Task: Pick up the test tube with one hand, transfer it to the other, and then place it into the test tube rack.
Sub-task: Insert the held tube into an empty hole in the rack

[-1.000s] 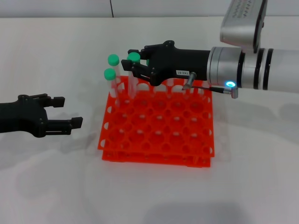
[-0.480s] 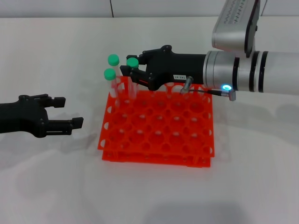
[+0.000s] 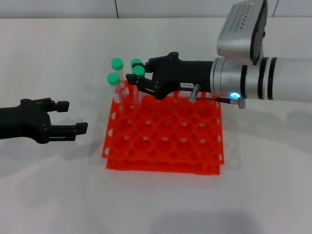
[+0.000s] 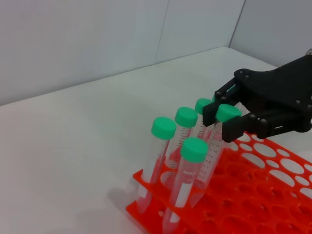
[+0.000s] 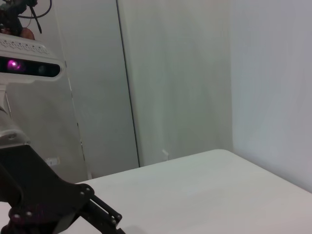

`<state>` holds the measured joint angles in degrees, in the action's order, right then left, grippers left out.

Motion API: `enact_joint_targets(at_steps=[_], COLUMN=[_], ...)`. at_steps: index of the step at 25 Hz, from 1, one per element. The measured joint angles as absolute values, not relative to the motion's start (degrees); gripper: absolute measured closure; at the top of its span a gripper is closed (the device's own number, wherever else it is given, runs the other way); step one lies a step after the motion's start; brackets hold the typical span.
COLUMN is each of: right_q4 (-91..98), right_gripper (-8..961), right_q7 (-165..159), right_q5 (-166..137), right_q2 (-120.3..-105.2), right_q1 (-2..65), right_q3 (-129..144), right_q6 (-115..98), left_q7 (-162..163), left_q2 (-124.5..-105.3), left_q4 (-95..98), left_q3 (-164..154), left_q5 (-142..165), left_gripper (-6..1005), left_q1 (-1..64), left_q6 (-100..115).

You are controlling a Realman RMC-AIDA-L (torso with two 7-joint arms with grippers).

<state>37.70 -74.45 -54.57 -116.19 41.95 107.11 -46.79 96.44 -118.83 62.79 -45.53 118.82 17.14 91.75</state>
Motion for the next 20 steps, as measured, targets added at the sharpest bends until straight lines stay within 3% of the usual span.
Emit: enact_joint_targets(at_steps=[20], right_q4=[37.6], right_gripper=[673], right_q7=[-74.6], right_q5=[-53.9], right_q2=[-116.19], right_q1=[41.9], right_q3=[108.4], right_q6=[-45.7], left_q7=[96.0], left_q2=[-118.89], left_q4=[62.2], left_q3=[-45.4], left_q5=[118.8], left_gripper=[132], left_q1=[17.1], left_q6=[91.7])
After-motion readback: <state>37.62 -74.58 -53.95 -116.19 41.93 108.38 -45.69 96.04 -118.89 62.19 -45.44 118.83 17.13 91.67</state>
